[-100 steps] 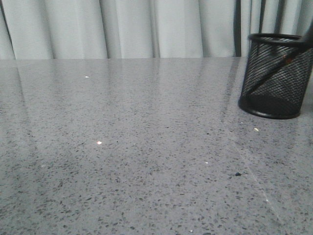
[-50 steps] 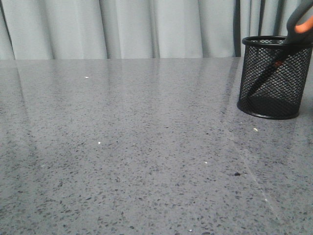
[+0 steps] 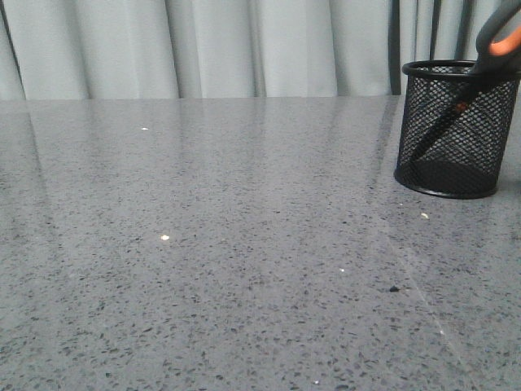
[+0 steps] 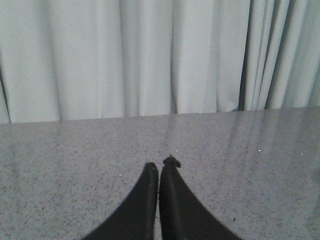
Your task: Put scissors into bucket
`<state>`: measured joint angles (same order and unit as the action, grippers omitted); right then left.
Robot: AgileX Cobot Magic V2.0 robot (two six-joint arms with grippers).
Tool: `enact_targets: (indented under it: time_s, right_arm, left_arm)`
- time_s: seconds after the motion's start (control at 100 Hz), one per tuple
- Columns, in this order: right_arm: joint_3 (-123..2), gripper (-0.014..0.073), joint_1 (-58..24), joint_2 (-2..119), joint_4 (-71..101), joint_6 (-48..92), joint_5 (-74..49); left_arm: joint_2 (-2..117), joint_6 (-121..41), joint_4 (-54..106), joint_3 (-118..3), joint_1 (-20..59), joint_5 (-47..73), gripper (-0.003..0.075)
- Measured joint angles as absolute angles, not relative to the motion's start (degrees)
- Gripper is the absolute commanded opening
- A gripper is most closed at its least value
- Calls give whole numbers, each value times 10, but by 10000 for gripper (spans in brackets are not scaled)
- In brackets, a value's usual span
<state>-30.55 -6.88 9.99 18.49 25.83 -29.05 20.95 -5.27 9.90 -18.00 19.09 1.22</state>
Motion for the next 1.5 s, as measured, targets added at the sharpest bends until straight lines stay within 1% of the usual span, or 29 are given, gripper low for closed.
enact_targets:
  time_s: [0.11, 0.25, 0.71, 0.86, 1.04, 1.26, 1.38, 1.5]
  right_arm:
    - [-280, -57, -69, 43, 185, 259, -282]
    - [-276, -57, -69, 0, 185, 259, -289]
    - [-276, -57, -69, -7, 186, 259, -292]
    - [-276, -57, -69, -7, 186, 259, -292]
    - [-276, -57, -69, -7, 186, 259, -292]
    - [-276, -57, -69, -7, 186, 259, -292]
    - [-276, -57, -69, -7, 186, 259, -292]
    - [-276, -57, -69, -7, 186, 259, -292]
  left_arm:
    - [210, -53, 102, -171, 190, 12, -20]
    - [210, -53, 102, -168, 190, 12, -20]
    - [210, -53, 102, -168, 190, 11, -19]
    - [207, -53, 102, -152, 190, 0, -19]
    - [152, -57, 84, -111, 172, -18, -20]
    - [66, -58, 28, -4, 129, -40, -20]
    - [33, -58, 21, 0, 115, -19, -20]
    - [14, -58, 20, 0, 114, 33, -20]
